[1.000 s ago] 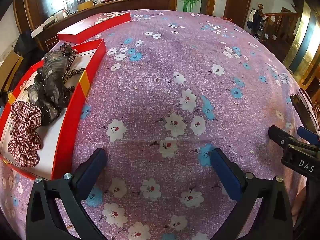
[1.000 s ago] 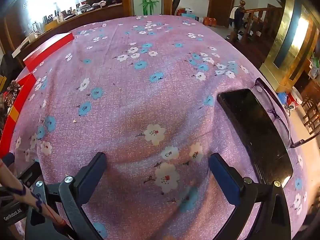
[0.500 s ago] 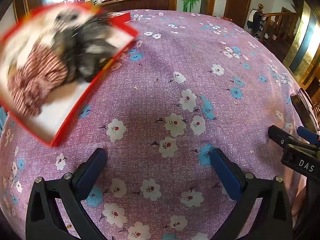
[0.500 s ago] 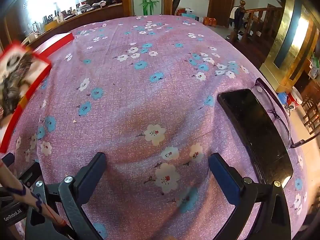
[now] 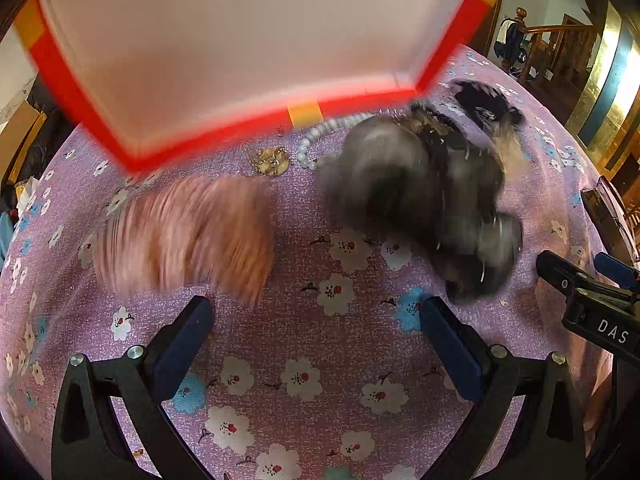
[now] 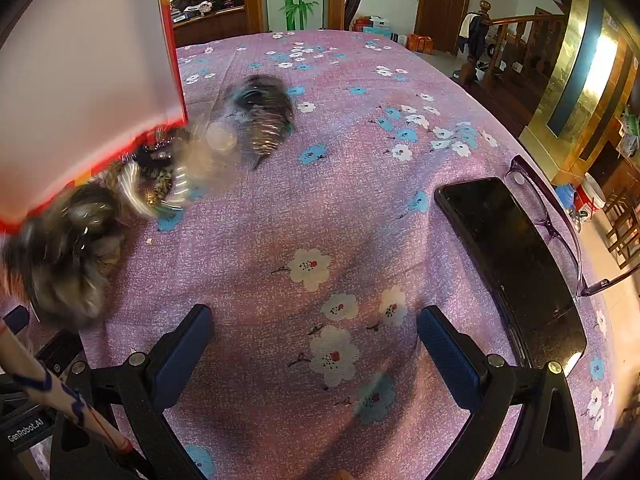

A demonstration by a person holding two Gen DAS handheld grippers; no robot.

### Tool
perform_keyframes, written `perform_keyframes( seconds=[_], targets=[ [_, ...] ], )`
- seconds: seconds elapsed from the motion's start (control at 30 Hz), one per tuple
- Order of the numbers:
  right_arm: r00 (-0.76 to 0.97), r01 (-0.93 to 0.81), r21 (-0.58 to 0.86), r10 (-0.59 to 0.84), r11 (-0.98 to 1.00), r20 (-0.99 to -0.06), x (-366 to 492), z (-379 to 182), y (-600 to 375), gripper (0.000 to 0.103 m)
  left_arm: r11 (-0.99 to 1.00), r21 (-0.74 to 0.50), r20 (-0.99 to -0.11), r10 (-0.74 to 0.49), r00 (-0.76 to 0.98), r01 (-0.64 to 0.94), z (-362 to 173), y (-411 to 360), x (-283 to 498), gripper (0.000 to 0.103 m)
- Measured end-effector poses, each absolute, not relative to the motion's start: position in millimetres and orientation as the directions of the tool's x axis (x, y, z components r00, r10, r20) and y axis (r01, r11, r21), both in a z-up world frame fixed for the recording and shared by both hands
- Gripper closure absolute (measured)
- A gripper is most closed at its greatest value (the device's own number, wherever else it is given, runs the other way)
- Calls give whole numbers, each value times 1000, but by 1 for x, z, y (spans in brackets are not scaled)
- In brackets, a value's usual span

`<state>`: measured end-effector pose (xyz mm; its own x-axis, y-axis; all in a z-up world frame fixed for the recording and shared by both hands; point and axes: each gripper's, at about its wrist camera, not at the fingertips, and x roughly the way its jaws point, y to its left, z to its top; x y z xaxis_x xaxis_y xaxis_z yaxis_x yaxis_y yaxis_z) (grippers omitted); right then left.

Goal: Organize jewelry

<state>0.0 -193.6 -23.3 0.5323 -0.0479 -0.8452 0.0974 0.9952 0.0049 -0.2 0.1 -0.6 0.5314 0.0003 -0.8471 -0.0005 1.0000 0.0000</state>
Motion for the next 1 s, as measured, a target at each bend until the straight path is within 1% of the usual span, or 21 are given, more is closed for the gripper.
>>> perform_keyframes(
  seconds=[0.93, 1.0],
  targets=[
    [532, 108, 6, -53, 994, -845, 1, -24, -194, 0, 1000, 0, -848, 0, 530, -1, -3, -3, 1, 0],
    [535, 110, 8, -52, 994, -843, -2, -23, -194, 1, 1000, 1, -848, 13, 530, -23, -3, -4, 1, 0]
  ],
)
